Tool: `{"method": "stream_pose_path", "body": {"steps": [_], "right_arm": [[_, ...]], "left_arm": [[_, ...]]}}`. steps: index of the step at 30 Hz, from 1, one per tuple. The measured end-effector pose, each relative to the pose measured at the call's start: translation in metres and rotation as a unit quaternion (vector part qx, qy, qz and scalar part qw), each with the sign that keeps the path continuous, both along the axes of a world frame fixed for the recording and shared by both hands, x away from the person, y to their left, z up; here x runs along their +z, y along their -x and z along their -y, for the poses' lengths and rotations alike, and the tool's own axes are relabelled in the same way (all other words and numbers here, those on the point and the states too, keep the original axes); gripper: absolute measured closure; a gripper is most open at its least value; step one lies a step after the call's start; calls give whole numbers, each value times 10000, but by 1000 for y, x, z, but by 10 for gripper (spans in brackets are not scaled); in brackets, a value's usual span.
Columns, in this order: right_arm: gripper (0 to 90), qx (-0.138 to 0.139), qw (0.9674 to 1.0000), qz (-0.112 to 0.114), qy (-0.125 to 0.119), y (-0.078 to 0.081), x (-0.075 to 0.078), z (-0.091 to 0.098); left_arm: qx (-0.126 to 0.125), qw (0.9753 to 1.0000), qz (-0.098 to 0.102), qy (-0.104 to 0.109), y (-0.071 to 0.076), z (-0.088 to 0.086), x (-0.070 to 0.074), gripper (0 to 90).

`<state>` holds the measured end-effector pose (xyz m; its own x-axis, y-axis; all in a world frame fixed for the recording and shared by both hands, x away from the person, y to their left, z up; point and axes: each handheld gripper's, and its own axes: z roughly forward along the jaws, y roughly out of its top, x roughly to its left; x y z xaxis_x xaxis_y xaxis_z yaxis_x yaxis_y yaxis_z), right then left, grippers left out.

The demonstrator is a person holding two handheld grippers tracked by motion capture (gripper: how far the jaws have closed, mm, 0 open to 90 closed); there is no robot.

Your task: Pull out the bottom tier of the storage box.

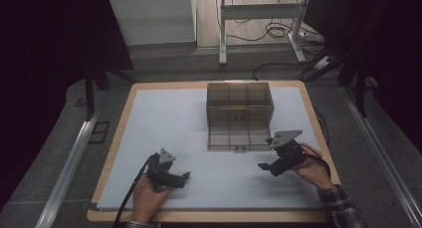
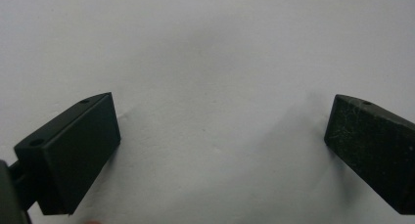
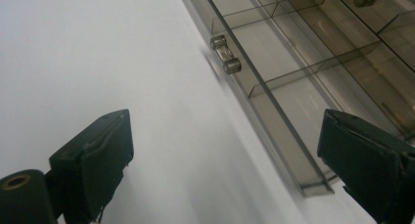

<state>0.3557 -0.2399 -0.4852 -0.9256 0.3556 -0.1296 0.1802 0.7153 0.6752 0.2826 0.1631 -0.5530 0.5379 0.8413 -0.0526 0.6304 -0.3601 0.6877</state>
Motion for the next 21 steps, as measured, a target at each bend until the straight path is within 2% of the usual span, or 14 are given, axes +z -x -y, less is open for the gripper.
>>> {"method": "stream_pose_path", "body": {"steps": [10,21], "right_arm": [[40,-227,9997,-39,-75,14,-5,12],[13,-465,9988,45,-121,27,-18,29]], "left_arm": [[5,10000,1,6,0,0,0,0],[3,10000,2,9,0,0,0,0]]}}
